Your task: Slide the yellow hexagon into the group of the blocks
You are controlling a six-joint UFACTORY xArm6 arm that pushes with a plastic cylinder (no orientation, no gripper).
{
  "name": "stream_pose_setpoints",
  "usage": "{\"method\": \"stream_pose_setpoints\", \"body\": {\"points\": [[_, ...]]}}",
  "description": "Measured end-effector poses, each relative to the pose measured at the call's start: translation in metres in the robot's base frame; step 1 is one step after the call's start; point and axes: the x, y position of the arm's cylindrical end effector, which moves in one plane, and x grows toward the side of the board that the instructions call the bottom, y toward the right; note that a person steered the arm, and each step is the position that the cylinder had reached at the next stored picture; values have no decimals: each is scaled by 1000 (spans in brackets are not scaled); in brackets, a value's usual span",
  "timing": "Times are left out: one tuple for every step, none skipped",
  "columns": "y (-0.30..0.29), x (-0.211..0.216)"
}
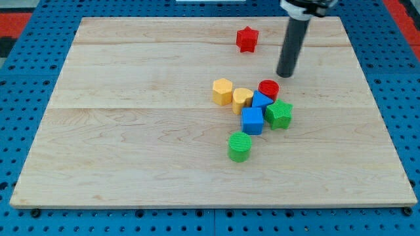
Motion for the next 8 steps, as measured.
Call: {"method": "stream_pose_setpoints", "body": {"points": [[-61,-9],[-83,18],[-135,18],[-157,26],[-157,41],[-154,52],[-134,53],[-118,50]]}}
